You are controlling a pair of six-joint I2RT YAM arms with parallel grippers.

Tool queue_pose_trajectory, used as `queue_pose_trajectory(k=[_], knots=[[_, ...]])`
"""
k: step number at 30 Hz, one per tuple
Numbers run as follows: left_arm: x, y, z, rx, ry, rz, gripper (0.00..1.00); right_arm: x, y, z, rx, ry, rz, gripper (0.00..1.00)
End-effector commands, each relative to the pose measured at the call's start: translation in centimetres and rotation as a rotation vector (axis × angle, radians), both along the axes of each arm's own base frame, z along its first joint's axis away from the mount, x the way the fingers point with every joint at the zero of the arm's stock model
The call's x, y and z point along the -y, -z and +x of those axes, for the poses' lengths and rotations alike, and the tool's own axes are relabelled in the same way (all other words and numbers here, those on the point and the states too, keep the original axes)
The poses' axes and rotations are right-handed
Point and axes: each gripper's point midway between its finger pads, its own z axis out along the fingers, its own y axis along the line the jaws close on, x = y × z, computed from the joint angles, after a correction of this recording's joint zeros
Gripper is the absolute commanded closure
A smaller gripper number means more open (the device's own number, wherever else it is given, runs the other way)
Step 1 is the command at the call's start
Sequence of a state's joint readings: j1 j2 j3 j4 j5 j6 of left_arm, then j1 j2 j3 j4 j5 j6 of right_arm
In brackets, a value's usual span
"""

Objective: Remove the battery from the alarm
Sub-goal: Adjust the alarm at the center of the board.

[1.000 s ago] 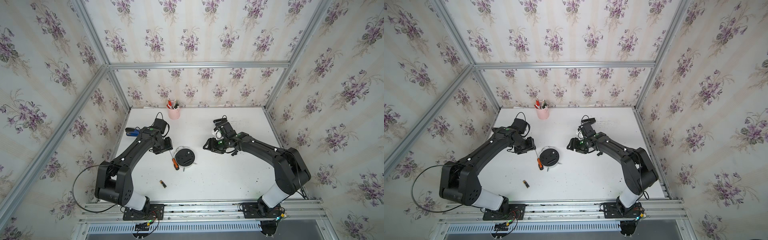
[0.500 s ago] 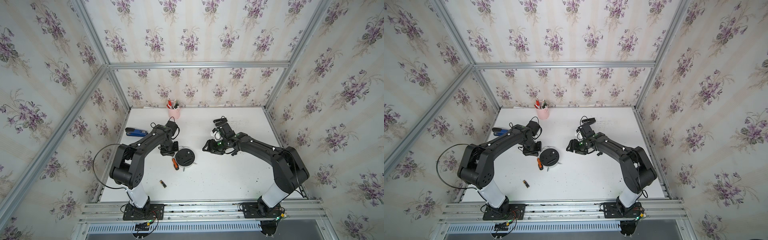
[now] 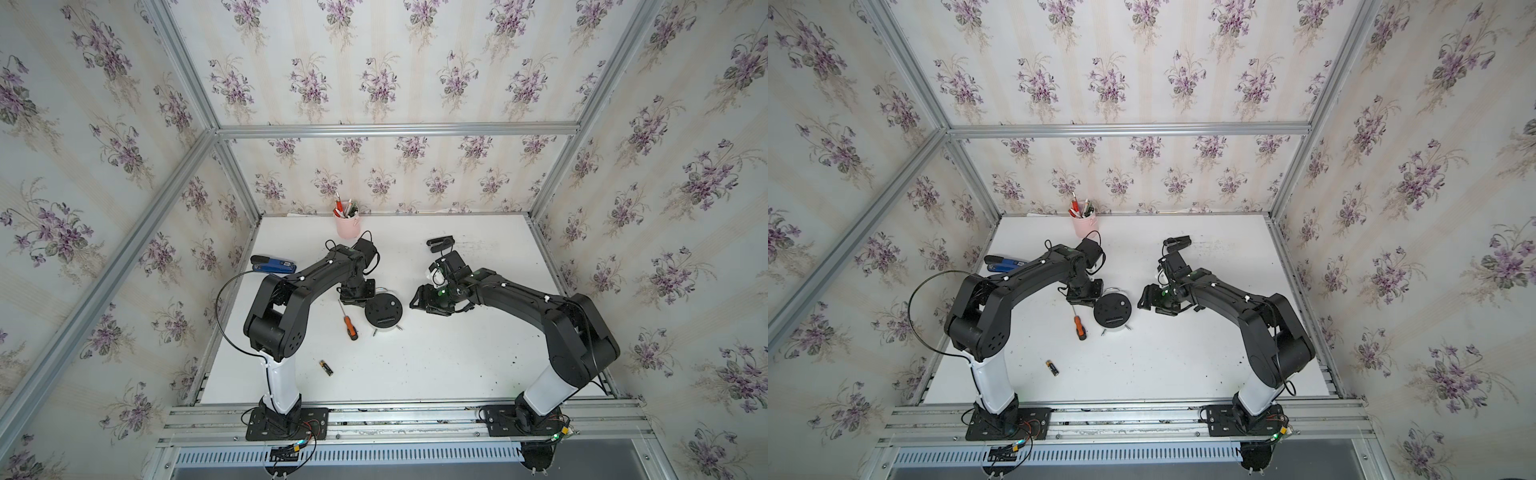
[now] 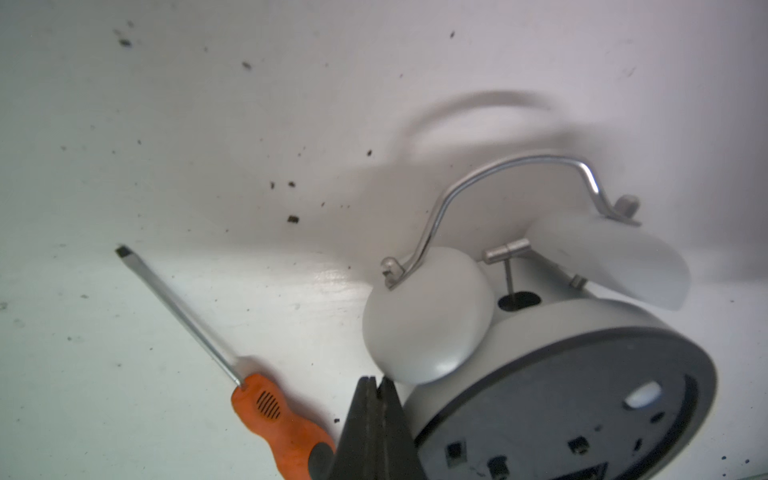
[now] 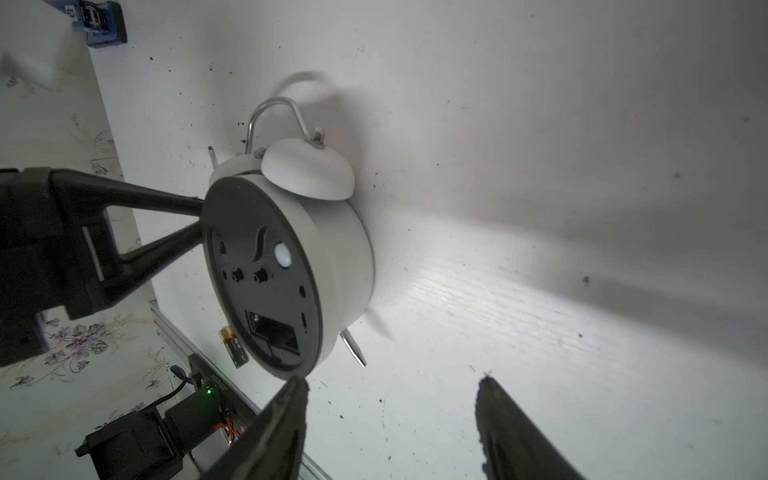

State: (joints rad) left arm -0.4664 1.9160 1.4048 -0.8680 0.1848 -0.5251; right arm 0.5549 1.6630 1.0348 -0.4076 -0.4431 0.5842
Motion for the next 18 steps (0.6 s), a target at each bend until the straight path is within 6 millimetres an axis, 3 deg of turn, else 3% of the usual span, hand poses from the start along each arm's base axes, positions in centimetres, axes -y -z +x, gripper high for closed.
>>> queue_pose_trajectory(k=[1, 4, 6, 8, 11, 13, 18], knots=[[1.9, -0.1, 0.3, 0.018, 0.024, -0.039, 1.00, 0.8, 0.0, 0.0, 0.002, 0.022, -0.034, 0.32], [1.7, 0.2, -0.4, -0.010, 0.007, -0.036, 1.00, 1.2, -0.9, 0.5, 0.039, 0.023, -0.066, 0.33], [0.5, -0.3, -1.2, 0.000, -0.024, -0.020, 1.00, 1.2, -2.9, 1.2, 0.103, 0.008, -0.065, 0.33], [-1.8, -1.6, -1.6, 0.025, -0.081, -0.013, 0.84, 0.5, -5.8, 1.6, 0.203, -0.046, -0.050, 0.33], [-6.3, -6.2, -1.4, 0.126, -0.193, -0.040, 0.42, -1.9, -9.1, -0.1, 0.317, -0.177, -0.043, 0.34], [-9.7, -9.7, -1.3, 0.207, -0.273, -0.050, 0.28, -4.4, -10.1, -2.4, 0.373, -0.286, -0.046, 0.35], [-17.5, -18.4, -1.4, 0.451, -0.481, -0.065, 0.00, -12.6, -7.7, -8.7, 0.375, -0.522, -0.133, 0.37]])
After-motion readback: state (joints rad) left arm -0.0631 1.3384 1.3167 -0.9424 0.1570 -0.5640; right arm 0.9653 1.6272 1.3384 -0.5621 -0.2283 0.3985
